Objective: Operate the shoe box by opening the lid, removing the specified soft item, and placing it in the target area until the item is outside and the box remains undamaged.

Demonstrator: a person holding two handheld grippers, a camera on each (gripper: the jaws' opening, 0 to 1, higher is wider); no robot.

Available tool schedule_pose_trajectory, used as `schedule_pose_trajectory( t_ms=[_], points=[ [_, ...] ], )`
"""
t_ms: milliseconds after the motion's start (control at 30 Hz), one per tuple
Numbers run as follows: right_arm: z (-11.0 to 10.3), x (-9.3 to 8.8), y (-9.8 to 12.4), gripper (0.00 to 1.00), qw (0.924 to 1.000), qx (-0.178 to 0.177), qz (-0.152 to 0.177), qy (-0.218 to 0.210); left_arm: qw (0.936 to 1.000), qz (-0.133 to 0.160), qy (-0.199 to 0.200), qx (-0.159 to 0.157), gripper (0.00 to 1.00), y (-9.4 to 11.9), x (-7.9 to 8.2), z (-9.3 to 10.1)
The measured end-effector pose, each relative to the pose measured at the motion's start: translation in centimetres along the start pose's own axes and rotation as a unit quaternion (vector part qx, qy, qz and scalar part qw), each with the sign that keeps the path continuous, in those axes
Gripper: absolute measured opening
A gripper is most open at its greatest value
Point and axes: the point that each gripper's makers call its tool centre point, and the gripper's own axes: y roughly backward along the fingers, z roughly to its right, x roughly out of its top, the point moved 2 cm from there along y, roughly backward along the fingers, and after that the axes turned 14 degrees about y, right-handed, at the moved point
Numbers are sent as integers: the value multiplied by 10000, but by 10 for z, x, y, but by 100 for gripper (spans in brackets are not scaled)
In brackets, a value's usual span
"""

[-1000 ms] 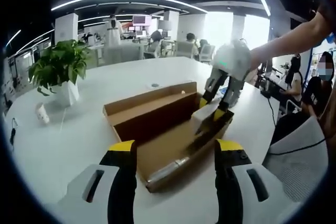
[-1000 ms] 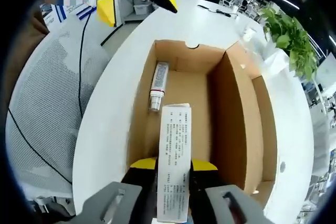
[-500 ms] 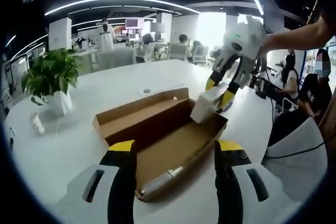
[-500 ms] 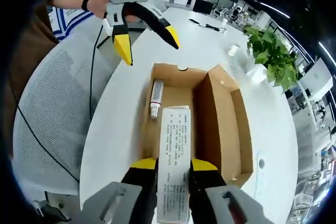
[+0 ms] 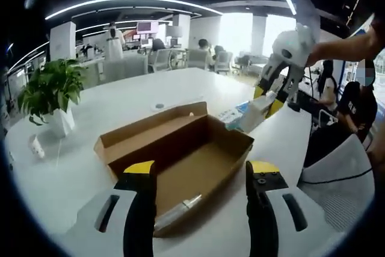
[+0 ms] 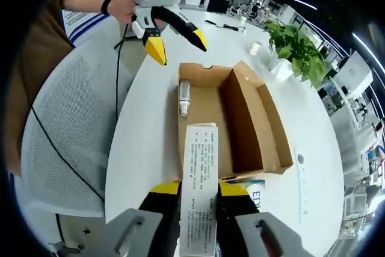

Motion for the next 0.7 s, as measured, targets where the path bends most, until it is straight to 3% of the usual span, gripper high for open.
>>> schedule_pose_trajectory(
  t_ms=[267,700],
  points=[
    [-6,-34,10,17,9995,-40,-165,-251,10000,-4,-50,-52,60,-3,4,4],
    [23,-86,31,17,9974,-215,-438,-523,10000,-36,-14,9,60,-1,3,-2]
  ],
)
